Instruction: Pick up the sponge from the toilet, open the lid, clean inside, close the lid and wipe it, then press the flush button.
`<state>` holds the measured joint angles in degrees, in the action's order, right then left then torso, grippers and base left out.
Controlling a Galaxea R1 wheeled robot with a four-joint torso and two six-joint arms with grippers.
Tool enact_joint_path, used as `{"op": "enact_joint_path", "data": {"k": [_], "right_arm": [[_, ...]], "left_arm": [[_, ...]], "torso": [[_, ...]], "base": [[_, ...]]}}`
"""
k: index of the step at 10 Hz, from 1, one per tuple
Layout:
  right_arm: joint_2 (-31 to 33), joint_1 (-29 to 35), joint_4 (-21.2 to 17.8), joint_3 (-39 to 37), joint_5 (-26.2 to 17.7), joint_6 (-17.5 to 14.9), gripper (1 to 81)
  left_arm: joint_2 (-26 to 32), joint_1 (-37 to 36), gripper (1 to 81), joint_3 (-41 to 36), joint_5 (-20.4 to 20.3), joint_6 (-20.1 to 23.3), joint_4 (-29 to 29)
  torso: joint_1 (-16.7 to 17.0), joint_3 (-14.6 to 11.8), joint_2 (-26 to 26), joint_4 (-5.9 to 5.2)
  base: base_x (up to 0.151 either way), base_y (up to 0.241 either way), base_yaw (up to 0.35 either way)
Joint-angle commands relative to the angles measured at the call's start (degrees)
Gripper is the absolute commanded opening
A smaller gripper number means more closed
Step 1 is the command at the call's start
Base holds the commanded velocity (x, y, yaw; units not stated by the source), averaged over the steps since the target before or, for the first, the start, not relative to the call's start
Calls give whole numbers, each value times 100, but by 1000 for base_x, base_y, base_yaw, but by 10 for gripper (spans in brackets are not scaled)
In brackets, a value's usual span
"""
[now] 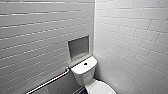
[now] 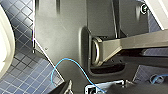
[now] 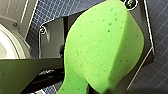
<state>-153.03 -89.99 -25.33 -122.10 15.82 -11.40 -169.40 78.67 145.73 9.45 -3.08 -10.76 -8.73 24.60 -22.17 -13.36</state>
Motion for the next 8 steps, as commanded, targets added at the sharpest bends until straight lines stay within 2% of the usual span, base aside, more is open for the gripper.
{"op": "enact_joint_path", "data": {"k": [1, 2, 4, 5, 8], "right_arm": [[59, 143, 107, 38, -449, -20, 10], [59, 143, 107, 47, -449, -20, 10], [42, 143, 107, 30, -449, -20, 10], [24, 152, 107, -5, -449, -20, 10], [-134, 152, 99, -216, -449, -20, 10]], "left_arm": [[29, -268, 811, -18, 374, 9, 31], [29, -268, 811, -18, 374, 1, 31], [29, -268, 811, -18, 374, 10, 31], [29, -268, 811, -18, 374, 10, 30], [29, -268, 811, -18, 374, 10, 22]], "torso": [[362, -272, 564, 0], [103, -462, 162, 0], [218, -620, 341, 0], [251, -374, 396, 0], [273, -527, 405, 2]], "base": [[0, 0, 0], [0, 0, 0], [0, 0, 0], [0, 0, 0], [0, 0, 0]]}}
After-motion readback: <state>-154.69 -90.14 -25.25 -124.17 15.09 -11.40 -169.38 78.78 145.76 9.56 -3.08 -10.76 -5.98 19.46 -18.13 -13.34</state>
